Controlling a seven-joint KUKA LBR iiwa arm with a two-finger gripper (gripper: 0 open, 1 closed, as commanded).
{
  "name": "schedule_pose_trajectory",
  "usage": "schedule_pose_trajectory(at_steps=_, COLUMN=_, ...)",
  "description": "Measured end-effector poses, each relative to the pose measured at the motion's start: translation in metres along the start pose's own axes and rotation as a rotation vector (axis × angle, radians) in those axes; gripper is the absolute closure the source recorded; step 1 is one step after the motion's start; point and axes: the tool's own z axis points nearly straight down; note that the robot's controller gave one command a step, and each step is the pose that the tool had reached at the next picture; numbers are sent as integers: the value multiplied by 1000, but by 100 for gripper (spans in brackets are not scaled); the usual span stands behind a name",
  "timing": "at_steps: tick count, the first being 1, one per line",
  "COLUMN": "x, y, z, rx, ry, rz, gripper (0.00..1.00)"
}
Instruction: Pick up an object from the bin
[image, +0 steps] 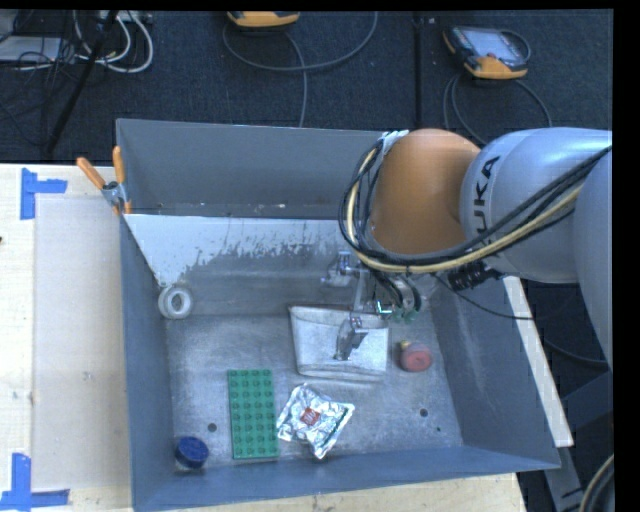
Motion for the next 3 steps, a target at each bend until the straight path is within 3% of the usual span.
schedule_pose_trajectory(at_steps=1, x=72, y=16, z=35, rx=-2, ry=-20, rz=-158, gripper=0)
schedule_pose_trajectory(at_steps=2, x=91, y=52, z=73, rx=0, ry=-21, rz=-214, gripper=0)
schedule_pose_trajectory(at_steps=3, x=92, y=51, z=71, rx=0, ry=-12, rz=-210, gripper=100)
